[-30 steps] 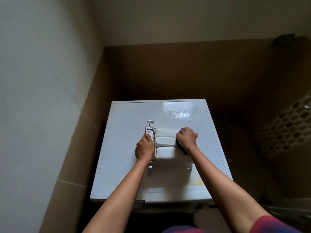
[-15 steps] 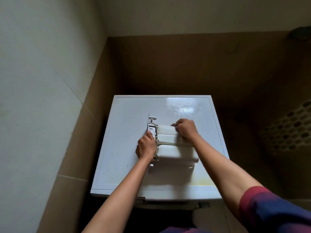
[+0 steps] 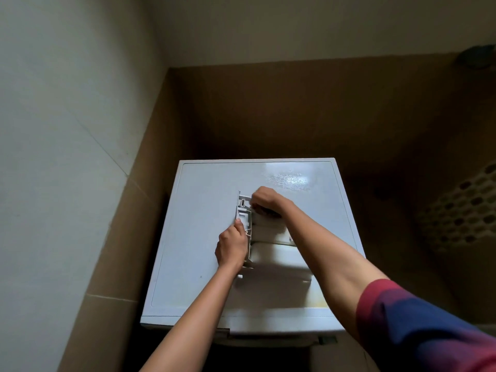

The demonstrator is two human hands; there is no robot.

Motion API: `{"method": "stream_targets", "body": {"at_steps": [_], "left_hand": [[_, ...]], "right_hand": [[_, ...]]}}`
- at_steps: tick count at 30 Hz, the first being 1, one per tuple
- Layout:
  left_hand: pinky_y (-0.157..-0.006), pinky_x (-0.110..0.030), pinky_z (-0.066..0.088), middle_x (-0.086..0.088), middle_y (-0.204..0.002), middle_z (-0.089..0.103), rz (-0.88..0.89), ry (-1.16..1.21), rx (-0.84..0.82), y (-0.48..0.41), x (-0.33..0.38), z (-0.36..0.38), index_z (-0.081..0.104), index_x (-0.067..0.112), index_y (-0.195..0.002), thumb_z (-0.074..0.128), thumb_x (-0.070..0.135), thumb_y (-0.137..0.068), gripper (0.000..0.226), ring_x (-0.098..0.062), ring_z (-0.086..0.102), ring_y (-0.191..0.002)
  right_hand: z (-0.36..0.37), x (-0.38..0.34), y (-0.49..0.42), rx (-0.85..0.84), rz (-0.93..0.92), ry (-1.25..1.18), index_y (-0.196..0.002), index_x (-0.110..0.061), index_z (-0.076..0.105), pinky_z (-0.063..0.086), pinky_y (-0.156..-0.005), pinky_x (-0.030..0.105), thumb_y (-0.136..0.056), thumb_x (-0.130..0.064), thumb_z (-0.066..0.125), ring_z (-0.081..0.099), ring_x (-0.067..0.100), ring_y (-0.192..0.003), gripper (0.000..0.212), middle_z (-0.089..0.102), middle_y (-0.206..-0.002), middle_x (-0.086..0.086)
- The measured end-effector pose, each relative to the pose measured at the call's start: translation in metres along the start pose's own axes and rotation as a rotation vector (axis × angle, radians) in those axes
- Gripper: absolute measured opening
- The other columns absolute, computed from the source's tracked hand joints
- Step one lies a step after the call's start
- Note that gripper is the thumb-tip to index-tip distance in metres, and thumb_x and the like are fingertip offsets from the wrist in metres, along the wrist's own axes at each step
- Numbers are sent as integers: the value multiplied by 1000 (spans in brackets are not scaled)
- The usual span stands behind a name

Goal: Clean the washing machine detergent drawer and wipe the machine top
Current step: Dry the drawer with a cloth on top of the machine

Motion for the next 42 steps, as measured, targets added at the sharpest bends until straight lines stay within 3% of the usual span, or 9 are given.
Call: {"method": "stream_targets", "body": {"at_steps": [2,5,11,17,22,28,34,40,42], "left_hand": [[-82,-41,47,-24,-112,65,-11,-6,3,-1,-2,-1,65,1,-103,21,38,-103,57,-41,59,-105],[-82,-40,47,-24,-111,65,-39,-16,-5,-1,-5,-1,65,0,-101,20,39,-103,59,-40,59,-105],[-83,-41,46,-23,-109,65,-64,1,-14,0,-7,0,64,0,-96,19,41,-102,61,-40,59,-104],[-79,-40,46,-25,-103,65,-47,30,-10,0,-6,0,63,-2,-87,19,40,-102,63,-41,59,-100],[-81,-41,45,-27,-106,65,-12,20,0,0,-4,-2,65,-3,-92,19,40,-103,63,-42,58,-102],[-85,-41,44,-30,-109,64,5,48,-41,-1,-3,0,65,-6,-96,19,40,-103,65,-42,57,-106],[-67,-37,36,-27,-89,67,127,105,24,10,4,-6,49,11,-62,24,42,-102,57,-41,60,-89],[-61,-33,29,-23,-81,68,254,166,130,26,19,-22,54,14,-68,30,38,-103,49,-42,60,-81],[-62,-34,32,-22,-80,68,295,212,162,31,22,-30,58,10,-74,31,38,-103,48,-42,61,-80]], "right_hand": [[9,-13,-4,-7,-58,-39,-59,-13,50,33,-56,30,-82,-12,46,46,24,-66,23,53,-69,11],[11,1,-6,-11,-49,-67,-73,-6,65,40,-61,30,-85,-18,46,53,25,-67,26,61,-73,10],[-26,86,-1,62,177,31,-92,-10,61,43,-85,37,-86,-22,37,57,29,-92,28,61,-95,12],[-37,112,9,136,248,-14,-62,-13,48,31,-57,28,-87,-13,35,44,17,-63,28,54,-73,3],[-16,71,15,277,139,-36,-94,-5,68,47,-82,35,-80,-20,46,59,33,-91,29,68,-96,13],[16,12,33,294,-218,-92,-106,-14,64,45,-78,31,-84,-35,60,61,24,-98,30,68,-104,6],[-31,94,44,440,85,-290,-95,-10,65,46,-80,34,-85,-40,55,61,26,-97,34,68,-98,7],[-70,127,62,540,225,-395,-70,-11,50,34,-60,30,-82,-34,55,52,26,-81,27,54,-67,3],[-80,118,66,566,195,-453,-71,-11,52,33,-58,29,-79,-31,60,49,23,-75,22,56,-71,6]]}}
Point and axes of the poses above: each hand's wrist, its own y-axis away from the middle knuckle, its own z-axis out of the palm, x = y × z, the point moved 10 cm from there along -y, towards the middle knuckle
